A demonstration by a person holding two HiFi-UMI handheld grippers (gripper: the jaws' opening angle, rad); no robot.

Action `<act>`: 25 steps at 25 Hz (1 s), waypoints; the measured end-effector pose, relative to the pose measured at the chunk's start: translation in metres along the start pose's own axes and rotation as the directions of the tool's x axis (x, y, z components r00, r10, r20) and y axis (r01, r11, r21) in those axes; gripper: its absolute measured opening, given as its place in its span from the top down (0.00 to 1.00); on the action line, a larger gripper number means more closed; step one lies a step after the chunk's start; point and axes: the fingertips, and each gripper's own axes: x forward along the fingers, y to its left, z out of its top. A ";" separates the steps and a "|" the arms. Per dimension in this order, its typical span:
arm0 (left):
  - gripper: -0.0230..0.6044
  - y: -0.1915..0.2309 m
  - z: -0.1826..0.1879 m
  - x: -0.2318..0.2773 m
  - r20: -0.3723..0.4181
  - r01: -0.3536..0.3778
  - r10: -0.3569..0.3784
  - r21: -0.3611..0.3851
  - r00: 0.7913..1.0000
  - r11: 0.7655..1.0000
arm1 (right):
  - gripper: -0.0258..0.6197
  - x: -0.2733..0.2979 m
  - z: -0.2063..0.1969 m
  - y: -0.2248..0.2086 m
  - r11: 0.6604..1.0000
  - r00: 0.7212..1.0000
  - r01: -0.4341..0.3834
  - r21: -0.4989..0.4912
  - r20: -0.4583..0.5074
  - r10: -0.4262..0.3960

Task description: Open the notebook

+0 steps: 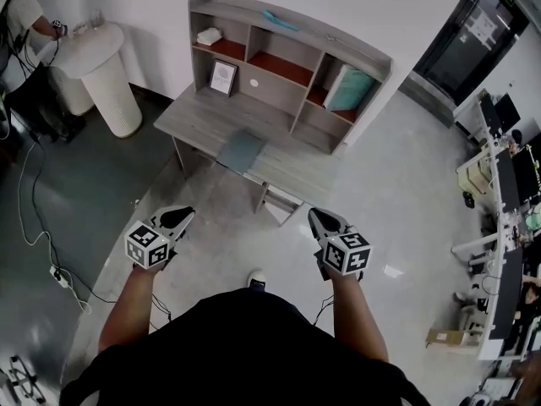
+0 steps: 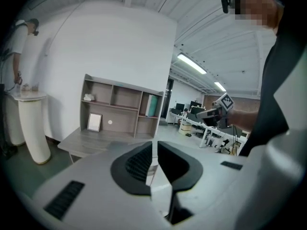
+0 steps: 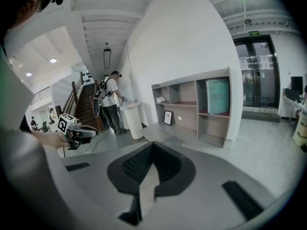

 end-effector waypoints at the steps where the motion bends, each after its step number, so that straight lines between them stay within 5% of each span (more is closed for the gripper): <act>1: 0.90 0.000 0.000 0.004 -0.002 -0.002 0.002 -0.003 1.000 1.000 | 0.96 0.002 0.000 -0.003 1.000 1.000 -0.003 0.000 -0.003 0.003; 25: 0.90 0.005 0.025 0.082 -0.031 -0.154 0.153 -0.022 0.988 0.988 | 0.96 0.070 0.026 -0.102 0.986 0.986 -0.164 -0.035 -0.046 0.162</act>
